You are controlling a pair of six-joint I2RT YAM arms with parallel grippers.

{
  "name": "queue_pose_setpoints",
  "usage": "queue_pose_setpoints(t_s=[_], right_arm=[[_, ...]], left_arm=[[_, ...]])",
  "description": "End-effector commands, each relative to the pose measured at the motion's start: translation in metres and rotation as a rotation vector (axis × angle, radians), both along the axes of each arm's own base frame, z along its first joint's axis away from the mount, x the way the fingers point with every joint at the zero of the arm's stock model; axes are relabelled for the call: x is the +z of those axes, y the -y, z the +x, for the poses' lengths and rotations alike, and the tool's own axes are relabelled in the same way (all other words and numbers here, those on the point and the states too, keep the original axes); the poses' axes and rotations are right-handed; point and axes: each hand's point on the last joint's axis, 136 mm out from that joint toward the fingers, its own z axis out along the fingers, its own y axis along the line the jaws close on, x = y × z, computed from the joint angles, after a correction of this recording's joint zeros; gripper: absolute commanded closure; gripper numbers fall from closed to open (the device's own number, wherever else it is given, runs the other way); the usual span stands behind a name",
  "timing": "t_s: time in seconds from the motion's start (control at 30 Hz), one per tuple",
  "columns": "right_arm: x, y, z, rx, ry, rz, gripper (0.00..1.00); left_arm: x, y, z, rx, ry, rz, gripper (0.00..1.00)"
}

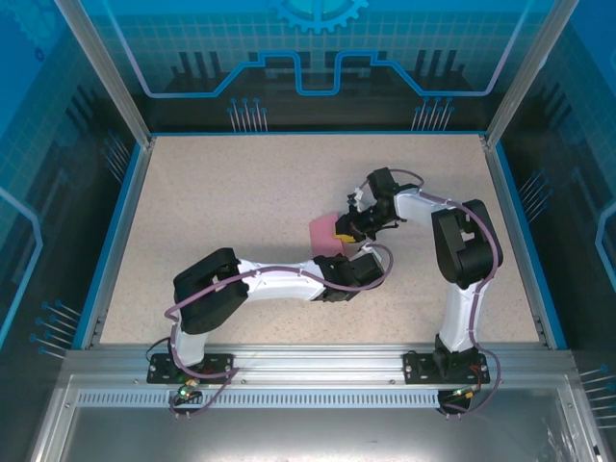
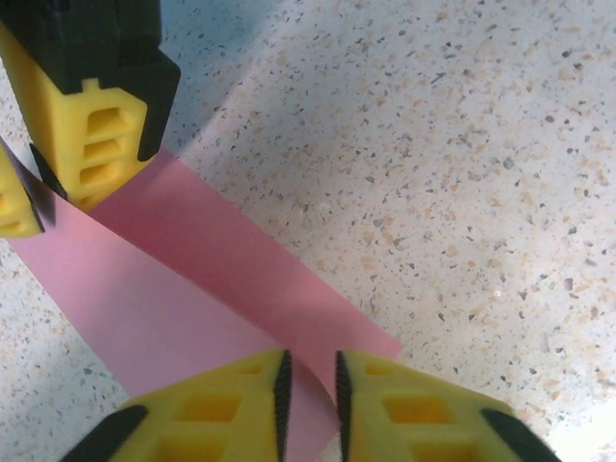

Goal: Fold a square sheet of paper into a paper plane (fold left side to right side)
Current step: Fold the triangle a second time at the center of the table.

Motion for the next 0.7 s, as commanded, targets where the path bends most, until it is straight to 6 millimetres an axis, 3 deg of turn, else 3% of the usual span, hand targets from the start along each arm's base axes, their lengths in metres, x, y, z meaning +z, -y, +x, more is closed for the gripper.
queue_pose_setpoints(t_s=[0.0, 0.2, 0.37, 0.67], right_arm=[[0.005, -0.004, -0.002, 0.027, 0.007, -0.006, 0.82], [0.006, -0.004, -0.001, 0.034, 0.017, -0.008, 0.81], [0.010, -0.005, 0.002, 0.034, 0.043, 0.000, 0.79], [0.042, -0.001, 0.020, 0.009, 0.198, 0.019, 0.52]], left_arm=[[0.000, -0.002, -0.005, 0.007, -0.013, 0.001, 0.86], [0.002, -0.005, -0.005, 0.023, -0.018, -0.023, 0.98], [0.004, -0.008, -0.004, 0.042, -0.046, -0.068, 1.00], [0.009, -0.013, -0.003, 0.070, -0.120, -0.210, 1.00]])
